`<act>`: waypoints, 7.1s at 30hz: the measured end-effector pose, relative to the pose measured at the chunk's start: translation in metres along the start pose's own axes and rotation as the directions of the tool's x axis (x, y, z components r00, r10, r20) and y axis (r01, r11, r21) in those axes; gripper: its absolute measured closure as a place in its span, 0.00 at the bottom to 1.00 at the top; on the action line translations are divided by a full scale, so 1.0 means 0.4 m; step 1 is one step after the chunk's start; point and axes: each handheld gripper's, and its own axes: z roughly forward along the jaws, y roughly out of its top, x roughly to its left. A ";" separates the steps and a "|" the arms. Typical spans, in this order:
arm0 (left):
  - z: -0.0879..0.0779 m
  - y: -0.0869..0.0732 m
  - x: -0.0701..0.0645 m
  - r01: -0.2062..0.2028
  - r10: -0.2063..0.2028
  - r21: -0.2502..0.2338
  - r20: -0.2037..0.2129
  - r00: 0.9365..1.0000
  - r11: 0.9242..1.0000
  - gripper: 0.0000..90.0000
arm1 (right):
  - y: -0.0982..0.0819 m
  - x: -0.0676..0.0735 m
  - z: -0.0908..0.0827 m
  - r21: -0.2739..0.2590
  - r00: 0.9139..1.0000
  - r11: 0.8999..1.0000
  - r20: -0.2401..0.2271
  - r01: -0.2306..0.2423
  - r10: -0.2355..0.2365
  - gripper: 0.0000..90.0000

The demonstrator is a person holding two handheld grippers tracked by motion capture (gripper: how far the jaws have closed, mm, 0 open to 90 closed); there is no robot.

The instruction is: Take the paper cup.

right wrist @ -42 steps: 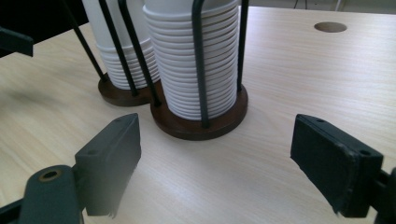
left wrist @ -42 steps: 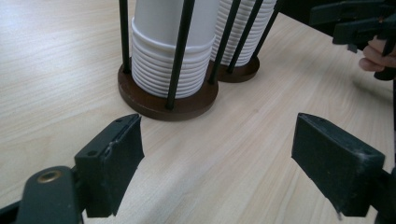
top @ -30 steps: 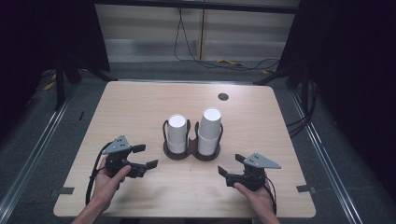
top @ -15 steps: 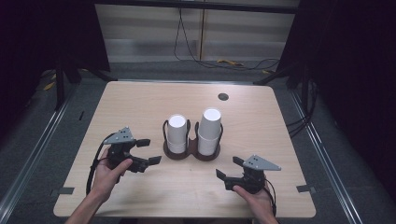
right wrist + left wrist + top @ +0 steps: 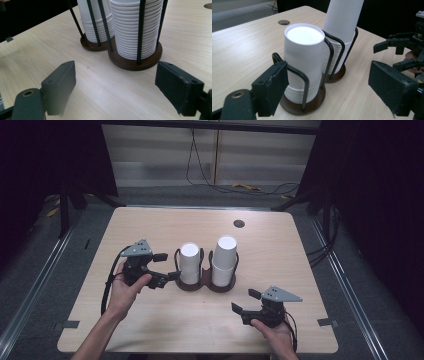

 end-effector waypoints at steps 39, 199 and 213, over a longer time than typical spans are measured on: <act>0.094 0.135 0.053 -0.096 0.087 0.217 0.051 0.995 0.971 0.22 | -0.006 0.015 0.012 0.047 0.998 0.998 -0.052 0.044 -0.042 0.18; -0.001 0.306 0.023 -0.240 0.225 0.254 0.085 0.971 0.937 0.38 | -0.014 0.020 0.027 0.107 0.998 0.994 -0.065 0.026 -0.019 0.16; -0.049 0.252 0.017 -0.211 0.199 0.160 0.089 0.976 0.964 0.38 | -0.015 0.024 0.031 0.108 0.997 0.994 -0.072 0.030 -0.023 0.16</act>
